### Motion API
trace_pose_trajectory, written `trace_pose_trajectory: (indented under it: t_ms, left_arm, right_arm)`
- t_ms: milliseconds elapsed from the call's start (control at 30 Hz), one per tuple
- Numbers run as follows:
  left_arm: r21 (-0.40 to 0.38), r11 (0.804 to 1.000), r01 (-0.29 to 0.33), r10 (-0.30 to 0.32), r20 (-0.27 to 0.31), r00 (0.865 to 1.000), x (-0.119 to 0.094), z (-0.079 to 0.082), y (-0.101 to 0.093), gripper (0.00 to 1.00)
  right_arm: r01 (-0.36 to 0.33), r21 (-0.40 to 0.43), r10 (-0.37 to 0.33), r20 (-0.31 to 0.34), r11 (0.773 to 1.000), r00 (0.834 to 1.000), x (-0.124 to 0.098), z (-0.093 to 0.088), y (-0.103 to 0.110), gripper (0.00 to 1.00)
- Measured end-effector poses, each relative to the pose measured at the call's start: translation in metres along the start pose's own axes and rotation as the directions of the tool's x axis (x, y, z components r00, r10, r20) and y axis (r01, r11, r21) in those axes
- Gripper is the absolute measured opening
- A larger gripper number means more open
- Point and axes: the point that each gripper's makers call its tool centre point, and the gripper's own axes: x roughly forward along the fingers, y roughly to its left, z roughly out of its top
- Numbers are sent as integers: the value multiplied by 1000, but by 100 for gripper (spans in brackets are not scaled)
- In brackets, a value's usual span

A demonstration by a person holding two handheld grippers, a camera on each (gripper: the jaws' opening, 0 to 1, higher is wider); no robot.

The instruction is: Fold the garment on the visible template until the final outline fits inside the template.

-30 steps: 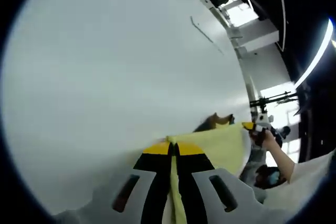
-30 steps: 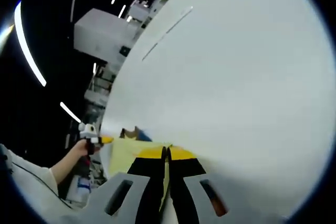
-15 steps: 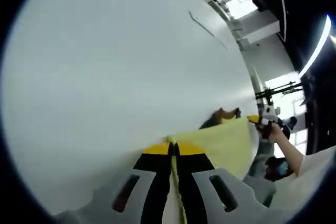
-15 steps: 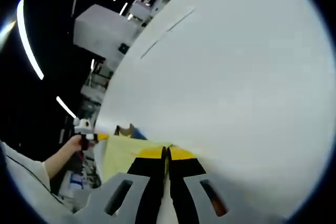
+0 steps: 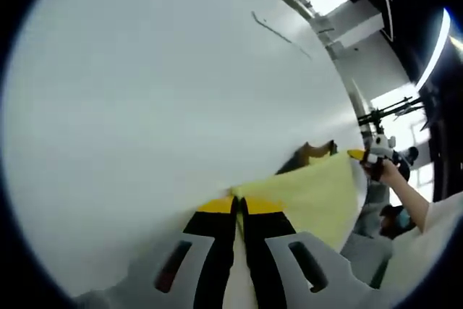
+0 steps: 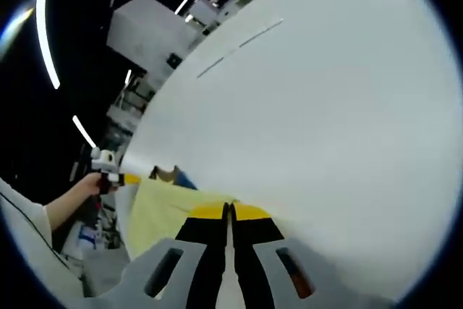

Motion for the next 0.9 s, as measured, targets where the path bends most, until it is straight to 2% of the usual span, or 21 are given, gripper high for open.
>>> trace_pose_trajectory:
  t_ms: [267, 367, 567, 733, 767, 900]
  left_arm:
    - [32, 999, -13, 13, 18, 1000, -8, 1, -5, 0]
    - [67, 995, -70, 68, 29, 997, -12, 3, 2, 0]
    - [82, 995, -56, 53, 46, 998, -20, -1, -9, 0]
    - [77, 996, -49, 41, 99, 994, -29, -2, -20, 4]
    - [86, 996, -27, 18, 108, 994, -30, -5, -27, 5]
    - [98, 995, -15, 3, 122, 992, -31, -17, -37, 10]
  right_arm:
    - [16, -32, -16, 26, 999, 1000, -14, 4, 5, 1]
    - [30, -59, -29, 26, 998, 999, -17, 1, 8, 1]
    - [58, -136, -58, 2, 989, 998, -23, -9, 14, 7]
    - [73, -188, -74, 0, 979, 997, -30, -15, 24, 11]
    - [73, -205, -75, 0, 976, 997, -32, -17, 27, 11]
    - [70, -232, -73, -4, 970, 997, -36, -23, 34, 11]
